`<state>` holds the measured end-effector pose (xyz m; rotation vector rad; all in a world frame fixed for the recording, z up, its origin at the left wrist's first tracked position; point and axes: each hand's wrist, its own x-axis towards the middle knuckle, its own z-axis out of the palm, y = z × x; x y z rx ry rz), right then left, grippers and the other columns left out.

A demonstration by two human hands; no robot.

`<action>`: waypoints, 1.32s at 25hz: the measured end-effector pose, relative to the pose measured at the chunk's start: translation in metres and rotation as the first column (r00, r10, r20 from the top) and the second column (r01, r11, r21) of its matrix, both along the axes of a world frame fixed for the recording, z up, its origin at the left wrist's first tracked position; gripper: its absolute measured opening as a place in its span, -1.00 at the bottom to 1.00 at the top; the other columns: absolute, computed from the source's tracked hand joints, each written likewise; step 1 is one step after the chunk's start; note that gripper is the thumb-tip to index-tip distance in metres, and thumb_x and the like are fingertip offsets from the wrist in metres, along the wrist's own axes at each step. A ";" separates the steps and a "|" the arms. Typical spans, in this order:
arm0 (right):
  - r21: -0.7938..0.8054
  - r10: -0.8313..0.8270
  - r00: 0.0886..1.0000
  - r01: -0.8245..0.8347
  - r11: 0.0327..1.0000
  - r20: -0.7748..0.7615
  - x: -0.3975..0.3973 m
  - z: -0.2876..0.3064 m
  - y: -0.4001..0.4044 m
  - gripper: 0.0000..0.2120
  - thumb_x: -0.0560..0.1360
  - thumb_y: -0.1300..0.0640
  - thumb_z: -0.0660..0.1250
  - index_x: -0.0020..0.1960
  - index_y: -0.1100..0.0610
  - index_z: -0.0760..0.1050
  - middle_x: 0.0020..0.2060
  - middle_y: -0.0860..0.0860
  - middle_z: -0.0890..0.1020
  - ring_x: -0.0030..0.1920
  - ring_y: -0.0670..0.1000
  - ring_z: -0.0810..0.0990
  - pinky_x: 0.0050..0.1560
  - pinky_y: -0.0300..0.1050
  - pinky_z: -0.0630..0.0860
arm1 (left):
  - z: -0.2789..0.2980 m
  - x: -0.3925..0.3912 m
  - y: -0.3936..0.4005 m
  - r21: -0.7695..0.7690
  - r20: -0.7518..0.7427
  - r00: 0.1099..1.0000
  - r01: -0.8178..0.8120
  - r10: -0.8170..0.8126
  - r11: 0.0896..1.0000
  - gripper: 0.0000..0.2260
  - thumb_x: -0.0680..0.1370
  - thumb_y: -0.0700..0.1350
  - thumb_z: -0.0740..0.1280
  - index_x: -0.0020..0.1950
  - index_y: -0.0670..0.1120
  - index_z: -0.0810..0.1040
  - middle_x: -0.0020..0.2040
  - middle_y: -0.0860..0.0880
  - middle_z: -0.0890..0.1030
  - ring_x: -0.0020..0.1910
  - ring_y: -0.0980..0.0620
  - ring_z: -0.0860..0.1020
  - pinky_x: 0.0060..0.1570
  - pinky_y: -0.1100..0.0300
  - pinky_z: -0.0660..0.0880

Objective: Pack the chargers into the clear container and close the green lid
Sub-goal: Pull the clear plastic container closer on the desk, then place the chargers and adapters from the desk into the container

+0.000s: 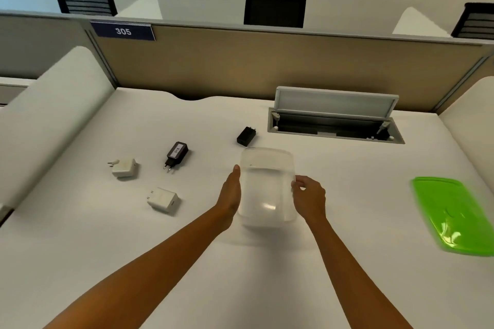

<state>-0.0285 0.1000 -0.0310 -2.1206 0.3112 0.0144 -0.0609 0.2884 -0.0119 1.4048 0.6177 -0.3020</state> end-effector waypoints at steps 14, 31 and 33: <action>0.019 0.061 0.998 -0.060 0.998 -0.029 0.003 -0.002 0.063 -0.67 0.55 0.12 0.34 0.28 0.20 0.52 0.17 0.11 0.64 0.15 0.11 0.62 0.06 -0.18 0.45 | -0.018 0.005 0.068 0.002 0.038 0.993 -0.115 0.115 0.993 -0.45 0.63 0.26 0.01 0.55 0.02 0.27 0.53 0.03 0.33 0.51 -0.02 0.29 0.49 0.02 0.19; -0.128 0.118 0.973 -0.094 0.987 0.200 0.014 -0.005 0.091 -0.52 0.52 0.10 0.38 0.37 0.14 0.32 0.31 0.10 0.43 0.32 0.13 0.35 0.23 -0.01 0.42 | -0.078 -0.055 0.219 0.925 -0.261 0.772 0.371 -0.579 0.078 -0.40 0.53 -0.23 0.30 0.52 0.10 0.25 0.46 0.05 0.32 0.45 -0.07 0.28 0.53 -0.12 0.01; -0.057 0.109 0.971 -0.099 0.993 0.215 0.011 -0.009 0.087 -0.54 0.53 0.08 0.36 0.37 0.14 0.31 0.30 0.07 0.44 0.33 0.11 0.35 0.17 -0.11 0.35 | -0.069 -0.052 0.222 0.931 -0.249 0.748 0.361 -0.615 0.062 -0.46 0.54 -0.16 0.32 0.48 0.12 0.29 0.40 0.08 0.37 0.32 -0.07 0.40 0.48 -0.09 0.11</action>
